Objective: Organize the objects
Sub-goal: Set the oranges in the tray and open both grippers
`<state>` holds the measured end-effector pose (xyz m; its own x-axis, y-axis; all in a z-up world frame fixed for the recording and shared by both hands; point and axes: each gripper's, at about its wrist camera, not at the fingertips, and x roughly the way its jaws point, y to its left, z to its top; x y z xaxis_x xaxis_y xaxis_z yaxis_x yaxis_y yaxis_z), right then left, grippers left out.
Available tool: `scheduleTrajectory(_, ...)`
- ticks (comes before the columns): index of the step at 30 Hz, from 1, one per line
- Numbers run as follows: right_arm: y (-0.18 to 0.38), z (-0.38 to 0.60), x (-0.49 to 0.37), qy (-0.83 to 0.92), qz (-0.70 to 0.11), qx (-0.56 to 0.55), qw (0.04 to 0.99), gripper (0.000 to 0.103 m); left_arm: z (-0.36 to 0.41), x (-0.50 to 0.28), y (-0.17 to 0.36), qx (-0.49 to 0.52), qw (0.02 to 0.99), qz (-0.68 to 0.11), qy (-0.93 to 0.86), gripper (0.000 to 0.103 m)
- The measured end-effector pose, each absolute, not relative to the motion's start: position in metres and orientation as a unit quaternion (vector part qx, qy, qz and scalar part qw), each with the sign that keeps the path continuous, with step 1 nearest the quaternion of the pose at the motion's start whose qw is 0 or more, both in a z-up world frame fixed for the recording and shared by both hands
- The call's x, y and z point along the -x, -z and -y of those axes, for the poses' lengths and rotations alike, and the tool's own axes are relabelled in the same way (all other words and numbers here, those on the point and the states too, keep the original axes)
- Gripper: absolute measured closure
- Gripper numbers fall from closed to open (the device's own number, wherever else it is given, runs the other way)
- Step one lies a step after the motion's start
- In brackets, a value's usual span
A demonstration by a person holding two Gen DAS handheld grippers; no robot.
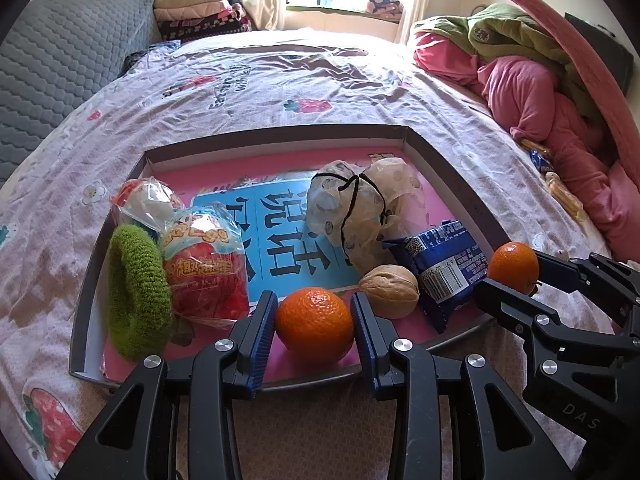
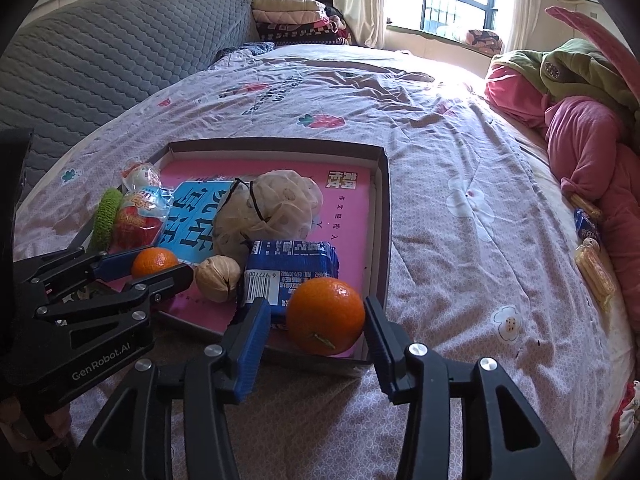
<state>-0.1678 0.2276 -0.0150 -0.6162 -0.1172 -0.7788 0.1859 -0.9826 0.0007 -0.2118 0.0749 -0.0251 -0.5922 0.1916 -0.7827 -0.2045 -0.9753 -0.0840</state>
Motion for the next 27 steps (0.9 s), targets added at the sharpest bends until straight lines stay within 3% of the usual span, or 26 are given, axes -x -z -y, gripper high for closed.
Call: scheduleTrajectory(27,0.006,-0.238,0.171,0.908,-0.04,-0.412,0.064,0.051,-0.063,0.198,0.002,0.419,0.104,0.006,-0.902,0.064)
